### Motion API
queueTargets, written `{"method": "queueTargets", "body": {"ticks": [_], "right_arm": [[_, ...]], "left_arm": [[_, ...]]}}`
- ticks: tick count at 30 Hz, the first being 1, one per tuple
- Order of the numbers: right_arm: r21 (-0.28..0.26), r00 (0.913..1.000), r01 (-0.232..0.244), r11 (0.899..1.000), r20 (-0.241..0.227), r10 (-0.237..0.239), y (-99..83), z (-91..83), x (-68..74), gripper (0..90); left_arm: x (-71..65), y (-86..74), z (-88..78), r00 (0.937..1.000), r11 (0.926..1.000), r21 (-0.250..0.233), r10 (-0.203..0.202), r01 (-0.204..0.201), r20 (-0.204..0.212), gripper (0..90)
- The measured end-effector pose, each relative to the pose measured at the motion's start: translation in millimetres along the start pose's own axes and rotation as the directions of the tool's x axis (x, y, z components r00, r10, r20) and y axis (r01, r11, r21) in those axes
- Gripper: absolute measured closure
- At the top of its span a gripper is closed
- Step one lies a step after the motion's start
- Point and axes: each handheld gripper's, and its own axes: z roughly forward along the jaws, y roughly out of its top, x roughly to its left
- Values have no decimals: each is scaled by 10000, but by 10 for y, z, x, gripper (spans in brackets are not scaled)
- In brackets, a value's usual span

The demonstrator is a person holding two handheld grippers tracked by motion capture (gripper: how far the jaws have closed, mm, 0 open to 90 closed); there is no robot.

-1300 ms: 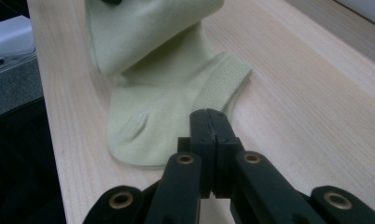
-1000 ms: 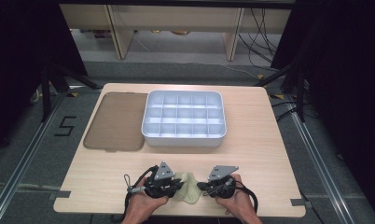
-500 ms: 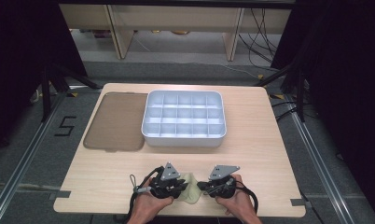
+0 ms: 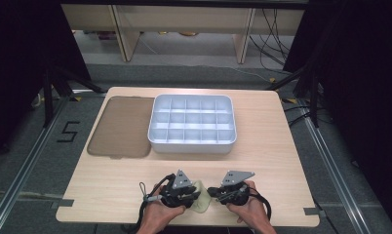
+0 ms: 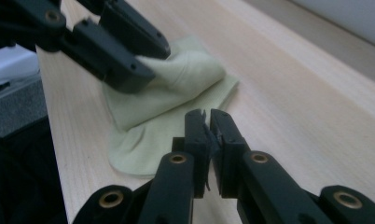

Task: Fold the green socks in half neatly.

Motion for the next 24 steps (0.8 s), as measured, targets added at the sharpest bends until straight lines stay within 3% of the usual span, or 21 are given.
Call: {"method": "queueTargets", "body": {"ticks": [2,5,7,9,14,15,19,24], "right_arm": [[-151,9999,-107,9998,8,107,8,-56,-25,856],[-394,9994,-333,9987,53,335,2,-133,-47,852],[-540,9997,-185,9984,166,194,-7,-158,-71,852],[-676,9988,-440,9967,167,452,-26,-209,-91,851],[-700,9991,-381,9968,143,392,-24,-244,-117,851],[-859,9992,-359,9957,165,374,-17,-253,-113,850],[-888,9994,-309,9956,96,318,11,-289,-84,848],[-1086,10000,92,9940,26,-90,68,-281,9,845]], "left_arm": [[-6,18,3,9999,9999,37,165,-165,36,694],[-39,37,11,10000,10000,-80,-42,43,37,636],[-36,44,6,9999,9999,-79,78,-77,127,616],[-51,66,-13,9998,9995,-311,-43,48,175,566],[-8,119,-133,9991,9963,-806,-289,314,326,539],[-10,121,-138,9983,9932,-1058,-445,482,368,552],[60,73,-248,9997,9956,-931,-116,137,233,655],[131,-114,-230,9999,9994,-328,77,-75,70,758]]}}
